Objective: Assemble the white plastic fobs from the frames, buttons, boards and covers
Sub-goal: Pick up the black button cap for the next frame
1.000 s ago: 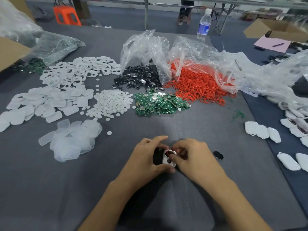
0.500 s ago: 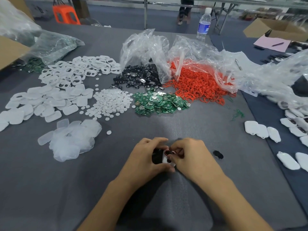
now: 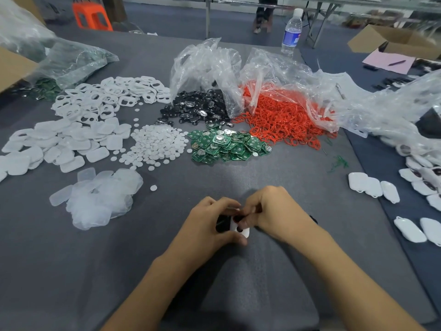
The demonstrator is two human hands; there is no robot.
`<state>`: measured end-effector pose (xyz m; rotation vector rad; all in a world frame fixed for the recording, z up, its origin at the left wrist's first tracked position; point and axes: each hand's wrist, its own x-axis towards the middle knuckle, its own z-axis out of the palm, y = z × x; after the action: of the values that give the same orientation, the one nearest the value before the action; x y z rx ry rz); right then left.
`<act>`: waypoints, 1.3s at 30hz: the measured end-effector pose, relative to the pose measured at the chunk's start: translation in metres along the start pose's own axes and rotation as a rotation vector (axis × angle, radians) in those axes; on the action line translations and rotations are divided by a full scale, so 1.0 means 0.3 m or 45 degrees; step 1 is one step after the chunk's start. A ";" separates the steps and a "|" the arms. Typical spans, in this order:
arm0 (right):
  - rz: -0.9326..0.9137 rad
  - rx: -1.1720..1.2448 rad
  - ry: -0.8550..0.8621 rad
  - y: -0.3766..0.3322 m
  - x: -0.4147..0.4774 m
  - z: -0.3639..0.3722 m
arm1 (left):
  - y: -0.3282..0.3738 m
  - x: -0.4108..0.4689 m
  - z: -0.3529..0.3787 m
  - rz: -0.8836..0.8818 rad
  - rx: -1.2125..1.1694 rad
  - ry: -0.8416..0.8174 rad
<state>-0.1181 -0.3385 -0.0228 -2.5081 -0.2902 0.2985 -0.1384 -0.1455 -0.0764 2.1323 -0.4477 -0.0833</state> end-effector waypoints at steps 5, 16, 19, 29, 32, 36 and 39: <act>-0.036 0.163 -0.178 0.015 0.037 -0.040 | 0.012 -0.005 0.003 0.001 0.063 -0.024; 0.207 -0.037 -0.435 -0.035 0.130 -0.067 | 0.050 -0.057 0.027 0.096 0.221 0.082; 0.067 -0.030 -0.188 -0.011 0.060 -0.033 | 0.055 -0.066 0.041 0.123 0.346 0.142; -0.332 -0.324 0.410 0.042 -0.184 0.205 | 0.065 -0.093 0.073 0.214 0.574 0.253; -0.299 -0.103 0.387 0.051 -0.193 0.199 | 0.069 -0.092 0.070 0.191 0.561 0.203; 0.009 0.676 0.538 0.002 -0.179 0.169 | 0.117 -0.085 0.050 0.060 0.288 0.230; 0.096 1.068 0.707 -0.044 -0.168 0.152 | 0.144 -0.095 0.050 -0.201 -0.242 0.321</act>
<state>-0.1804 -0.3173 -0.0444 -1.6737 0.1401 -0.2216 -0.1807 -0.1694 -0.0529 1.9552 -0.1176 0.0515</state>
